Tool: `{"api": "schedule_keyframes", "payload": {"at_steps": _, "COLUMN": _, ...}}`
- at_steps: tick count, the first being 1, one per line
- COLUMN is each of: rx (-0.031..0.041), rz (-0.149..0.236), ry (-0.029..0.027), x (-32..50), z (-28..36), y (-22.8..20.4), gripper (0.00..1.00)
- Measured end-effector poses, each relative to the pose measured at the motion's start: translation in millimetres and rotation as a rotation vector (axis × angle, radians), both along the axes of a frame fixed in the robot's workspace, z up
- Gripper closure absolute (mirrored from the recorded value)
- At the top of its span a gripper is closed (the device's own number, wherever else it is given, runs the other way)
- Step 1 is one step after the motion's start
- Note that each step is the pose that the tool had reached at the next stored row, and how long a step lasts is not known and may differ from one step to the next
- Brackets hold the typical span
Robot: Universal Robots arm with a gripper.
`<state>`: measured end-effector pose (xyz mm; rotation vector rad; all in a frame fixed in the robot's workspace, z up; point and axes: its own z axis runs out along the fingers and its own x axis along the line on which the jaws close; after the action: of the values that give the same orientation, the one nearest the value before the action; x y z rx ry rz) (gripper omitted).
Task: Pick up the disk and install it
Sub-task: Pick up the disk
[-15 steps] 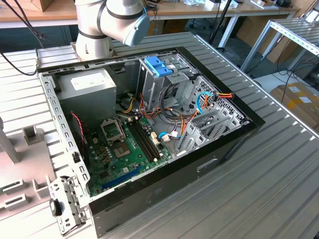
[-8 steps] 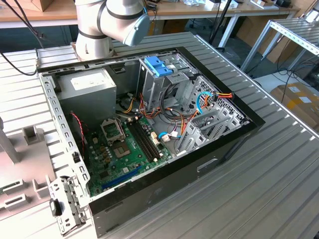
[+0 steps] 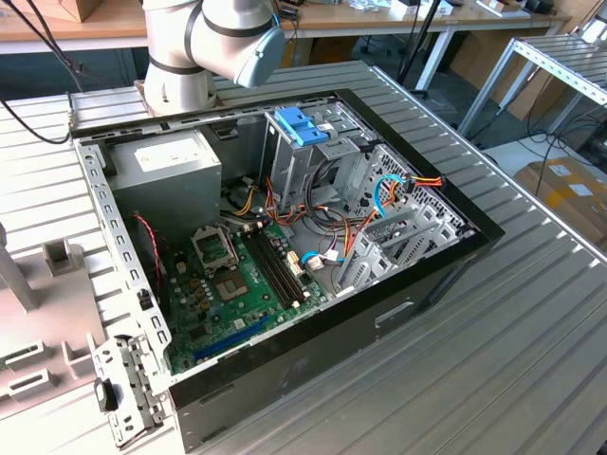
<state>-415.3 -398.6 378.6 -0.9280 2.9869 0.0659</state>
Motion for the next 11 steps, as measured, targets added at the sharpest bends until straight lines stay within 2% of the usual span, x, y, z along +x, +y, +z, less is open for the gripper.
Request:
{"api": "schedule_keyframes", "payload": {"at_steps": 4, "rx": 0.0000, "rz": 0.036, "ry": 0.0000, "x": 0.0, "z": 0.0, "y": 0.0, "gripper": 0.89}}
{"api": "schedule_keyframes", "payload": {"at_steps": 11, "rx": 0.0000, "rz": 0.072, "ry": 0.0000, "x": 0.0, "z": 0.0, "y": 0.0, "gripper": 0.89}}
